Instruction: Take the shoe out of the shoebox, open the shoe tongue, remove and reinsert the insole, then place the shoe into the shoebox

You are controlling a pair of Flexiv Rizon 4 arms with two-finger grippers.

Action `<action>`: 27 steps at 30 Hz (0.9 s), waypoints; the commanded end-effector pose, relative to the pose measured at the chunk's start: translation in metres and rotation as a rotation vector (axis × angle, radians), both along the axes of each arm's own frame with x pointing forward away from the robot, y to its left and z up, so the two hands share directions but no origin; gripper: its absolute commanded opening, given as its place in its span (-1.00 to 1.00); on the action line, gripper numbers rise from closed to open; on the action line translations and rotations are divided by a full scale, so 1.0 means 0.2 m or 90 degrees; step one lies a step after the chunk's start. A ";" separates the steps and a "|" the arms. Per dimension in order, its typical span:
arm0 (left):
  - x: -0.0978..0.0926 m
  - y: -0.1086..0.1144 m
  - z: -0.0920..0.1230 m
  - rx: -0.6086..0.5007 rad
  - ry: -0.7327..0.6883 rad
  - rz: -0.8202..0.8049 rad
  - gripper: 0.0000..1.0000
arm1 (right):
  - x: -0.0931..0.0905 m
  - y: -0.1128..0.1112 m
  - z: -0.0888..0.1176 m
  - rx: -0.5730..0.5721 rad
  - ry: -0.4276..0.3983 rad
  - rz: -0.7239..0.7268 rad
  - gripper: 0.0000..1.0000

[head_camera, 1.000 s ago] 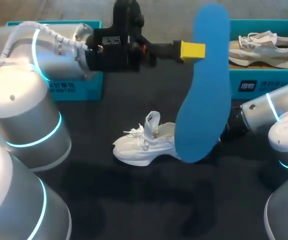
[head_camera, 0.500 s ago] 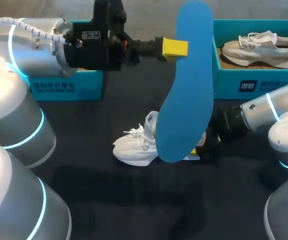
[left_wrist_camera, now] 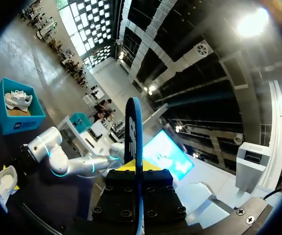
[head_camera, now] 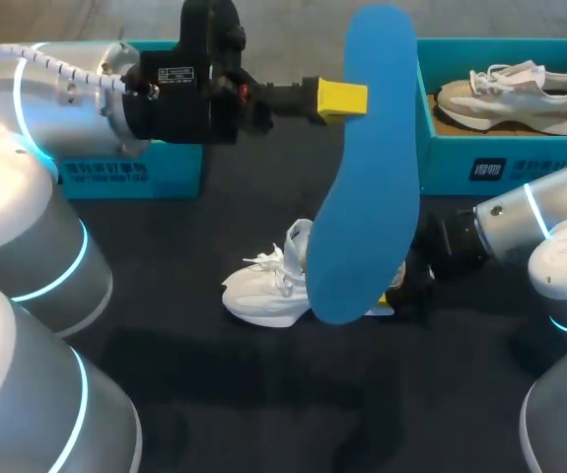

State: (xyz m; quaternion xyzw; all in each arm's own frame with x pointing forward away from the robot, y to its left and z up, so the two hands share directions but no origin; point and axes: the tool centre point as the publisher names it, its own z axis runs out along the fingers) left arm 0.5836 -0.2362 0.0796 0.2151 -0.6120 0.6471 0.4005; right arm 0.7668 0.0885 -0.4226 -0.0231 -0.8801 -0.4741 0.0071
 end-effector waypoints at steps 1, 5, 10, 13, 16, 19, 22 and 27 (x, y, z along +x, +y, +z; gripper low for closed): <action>-0.01 -0.01 0.00 -0.001 0.001 0.003 -1.00 | 0.00 0.00 0.00 -0.003 0.000 -0.001 -1.00; -0.01 -0.01 0.00 -0.001 0.001 0.003 -1.00 | 0.00 0.00 0.00 -0.003 0.000 -0.001 -1.00; -0.01 -0.01 0.00 -0.001 0.001 0.003 -1.00 | 0.00 0.00 0.00 -0.003 0.000 -0.001 -1.00; -0.01 -0.01 0.00 -0.001 0.001 0.003 -1.00 | 0.00 0.00 0.00 -0.003 0.000 -0.001 -1.00; -0.01 -0.01 0.00 -0.001 0.001 0.003 -1.00 | 0.00 0.00 0.00 -0.003 0.000 -0.001 -0.33; -0.01 -0.01 0.00 -0.001 0.001 0.003 -1.00 | 0.00 0.00 0.00 -0.003 0.000 -0.001 1.00; -0.01 -0.01 0.00 -0.001 0.001 0.003 -1.00 | 0.00 0.00 0.00 -0.003 0.000 -0.001 1.00; -0.01 -0.01 0.00 -0.001 0.001 0.003 -1.00 | -0.02 -0.02 0.01 -0.036 0.000 -0.010 1.00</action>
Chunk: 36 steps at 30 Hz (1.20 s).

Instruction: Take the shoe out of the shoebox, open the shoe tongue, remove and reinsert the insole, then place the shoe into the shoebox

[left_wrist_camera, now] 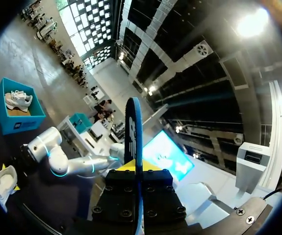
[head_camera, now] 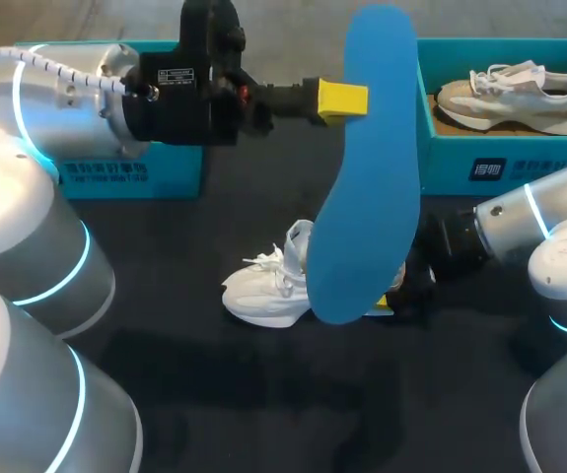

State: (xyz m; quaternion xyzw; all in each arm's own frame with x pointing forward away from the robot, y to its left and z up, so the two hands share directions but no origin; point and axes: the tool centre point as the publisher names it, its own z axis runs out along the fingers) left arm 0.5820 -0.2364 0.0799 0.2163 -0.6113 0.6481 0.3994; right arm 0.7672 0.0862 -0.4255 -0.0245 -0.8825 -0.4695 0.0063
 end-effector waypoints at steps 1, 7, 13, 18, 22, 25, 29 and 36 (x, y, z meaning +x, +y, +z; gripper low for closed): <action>0.00 -0.01 -0.01 0.000 0.001 0.001 -1.00 | -0.03 -0.01 0.03 -0.031 0.000 -0.008 1.00; 0.00 -0.01 -0.01 0.000 0.001 0.001 -1.00 | -0.07 -0.07 0.08 -0.073 -0.010 -0.020 1.00; 0.00 -0.01 -0.01 0.000 0.001 0.001 -1.00 | -0.08 -0.12 0.16 -0.137 -0.015 -0.025 1.00; 0.00 -0.01 -0.01 0.000 0.001 0.001 -1.00 | -0.07 -0.12 0.24 -0.251 0.005 -0.029 1.00; 0.00 -0.01 -0.01 0.000 0.001 0.001 -1.00 | -0.06 -0.12 0.30 -0.322 0.012 -0.033 1.00; 0.00 -0.01 -0.01 0.000 0.001 0.001 -1.00 | -0.05 -0.11 0.33 -0.346 0.014 -0.036 1.00; 0.00 -0.01 -0.01 0.000 0.001 0.001 -1.00 | -0.04 -0.09 0.35 -0.402 0.020 -0.042 1.00; 0.00 -0.01 -0.01 0.000 0.001 0.001 -1.00 | -0.04 -0.08 0.39 -0.450 0.015 -0.050 1.00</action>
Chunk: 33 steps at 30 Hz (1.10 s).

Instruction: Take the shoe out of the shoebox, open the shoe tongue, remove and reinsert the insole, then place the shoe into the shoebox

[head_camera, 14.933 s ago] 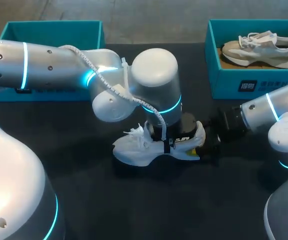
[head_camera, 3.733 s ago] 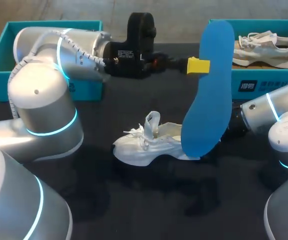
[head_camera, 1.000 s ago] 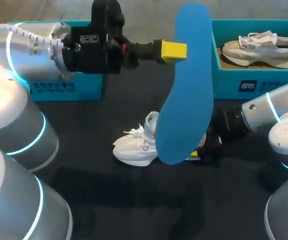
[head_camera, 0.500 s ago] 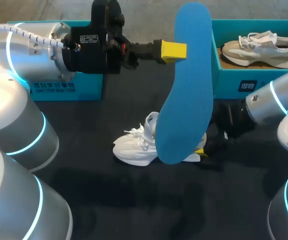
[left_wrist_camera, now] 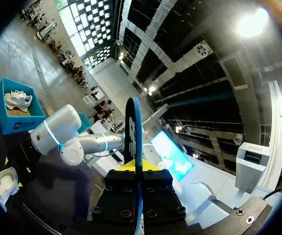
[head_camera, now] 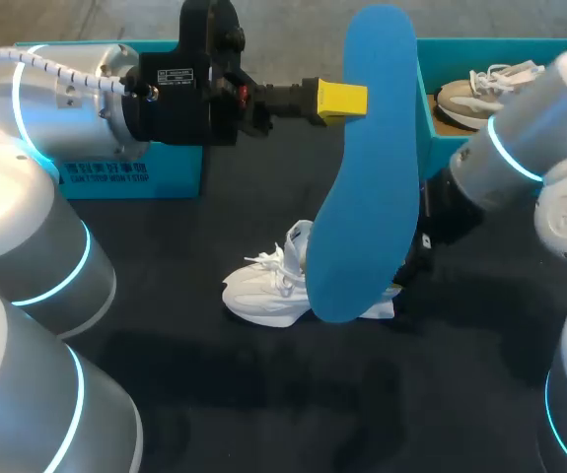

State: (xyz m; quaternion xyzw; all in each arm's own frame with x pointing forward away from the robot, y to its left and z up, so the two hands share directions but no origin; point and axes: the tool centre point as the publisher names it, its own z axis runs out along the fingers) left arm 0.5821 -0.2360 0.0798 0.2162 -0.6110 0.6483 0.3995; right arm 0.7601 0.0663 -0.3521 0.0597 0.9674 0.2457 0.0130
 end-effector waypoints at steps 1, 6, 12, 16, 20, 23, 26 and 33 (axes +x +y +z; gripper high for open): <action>0.00 -0.01 -0.01 0.000 0.000 0.001 -1.00 | 0.00 0.02 0.02 -0.154 0.012 -0.008 1.00; 0.00 -0.01 -0.01 0.000 0.000 0.001 -1.00 | -0.03 0.03 0.06 -0.204 0.003 -0.021 1.00; 0.00 -0.01 -0.01 0.000 0.000 0.001 -1.00 | -0.07 0.04 0.11 -0.219 -0.008 -0.026 1.00; 0.00 -0.01 -0.01 0.000 0.000 0.001 -1.00 | -0.08 0.04 0.13 -0.224 -0.014 -0.026 1.00; 0.00 -0.01 -0.01 0.000 0.000 0.001 -1.00 | -0.09 0.03 0.15 -0.233 -0.020 -0.032 1.00; 0.00 -0.01 -0.01 0.000 0.000 0.001 -1.00 | -0.10 0.03 0.15 -0.233 -0.021 -0.033 1.00; 0.00 -0.01 -0.01 0.000 0.000 0.001 -1.00 | -0.10 0.03 0.15 -0.226 -0.021 -0.034 1.00; 0.00 -0.01 -0.01 0.000 0.000 0.001 -1.00 | -0.11 0.04 0.16 -0.204 -0.024 -0.037 1.00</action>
